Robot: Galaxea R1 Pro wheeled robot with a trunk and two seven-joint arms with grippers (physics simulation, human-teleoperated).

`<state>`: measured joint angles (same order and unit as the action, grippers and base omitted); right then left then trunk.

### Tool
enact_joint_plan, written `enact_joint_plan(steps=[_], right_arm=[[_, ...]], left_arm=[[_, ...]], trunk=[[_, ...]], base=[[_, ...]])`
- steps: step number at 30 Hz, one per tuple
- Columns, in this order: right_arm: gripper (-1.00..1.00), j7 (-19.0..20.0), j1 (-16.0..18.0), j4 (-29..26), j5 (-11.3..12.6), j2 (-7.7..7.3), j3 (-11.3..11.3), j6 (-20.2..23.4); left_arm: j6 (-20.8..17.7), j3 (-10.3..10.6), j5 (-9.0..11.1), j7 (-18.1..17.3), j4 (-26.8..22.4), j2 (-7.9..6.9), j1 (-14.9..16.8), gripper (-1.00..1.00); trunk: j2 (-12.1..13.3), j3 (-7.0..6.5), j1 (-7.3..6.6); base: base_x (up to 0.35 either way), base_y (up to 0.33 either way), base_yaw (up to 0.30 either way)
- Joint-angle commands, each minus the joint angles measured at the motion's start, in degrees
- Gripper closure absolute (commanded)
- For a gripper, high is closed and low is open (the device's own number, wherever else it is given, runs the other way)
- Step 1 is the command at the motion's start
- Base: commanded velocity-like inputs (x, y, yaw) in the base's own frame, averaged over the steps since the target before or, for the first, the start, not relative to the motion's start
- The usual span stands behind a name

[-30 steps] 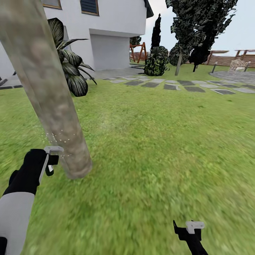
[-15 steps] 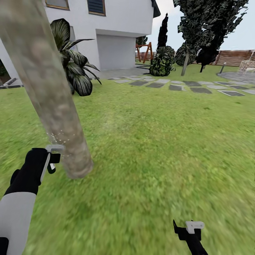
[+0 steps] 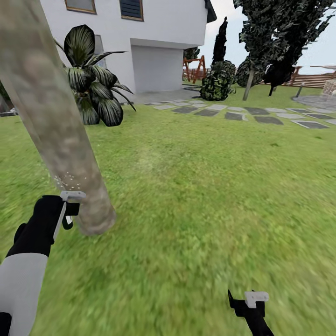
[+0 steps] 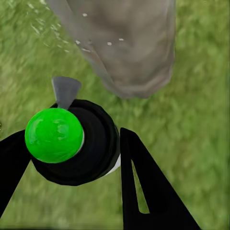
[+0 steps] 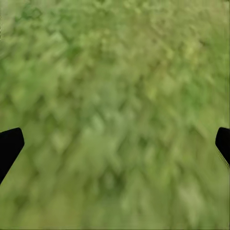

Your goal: In the garden, pick up the pesticide atomizer on the floor and spray pesticide onto both trees until each tree trunk is fully covered.

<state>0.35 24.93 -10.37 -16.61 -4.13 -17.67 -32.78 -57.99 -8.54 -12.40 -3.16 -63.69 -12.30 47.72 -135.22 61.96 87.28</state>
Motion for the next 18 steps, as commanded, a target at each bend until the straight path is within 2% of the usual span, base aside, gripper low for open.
enact_joint_plan(steps=[1,8,14,18], right_arm=[[-1.00,0.00,0.00,0.00,0.00,0.00,0.00,0.00],[-1.00,0.00,0.02,0.00,0.00,0.00,0.00,0.00],[-1.00,0.00,0.02,0.00,0.00,0.00,0.00,0.00],[-1.00,0.00,0.00,0.00,0.00,0.00,0.04,0.00]], left_arm=[[0.03,0.01,-0.08,-0.01,-0.02,0.00,0.00,1.00],[0.06,-0.07,-0.03,0.05,-0.28,0.00,0.00,1.00],[0.40,-0.15,0.06,0.23,0.91,-0.10,-0.55,1.00],[0.73,-0.24,0.20,0.49,1.66,-0.07,-3.60,1.00]], trunk=[[0.00,0.00,0.00],[0.00,0.00,0.00],[0.00,0.00,0.00],[0.00,0.00,0.00]], base=[[0.213,-0.217,0.272],[0.204,-0.213,0.255],[0.016,-0.269,0.022],[0.002,-0.273,0.096]])
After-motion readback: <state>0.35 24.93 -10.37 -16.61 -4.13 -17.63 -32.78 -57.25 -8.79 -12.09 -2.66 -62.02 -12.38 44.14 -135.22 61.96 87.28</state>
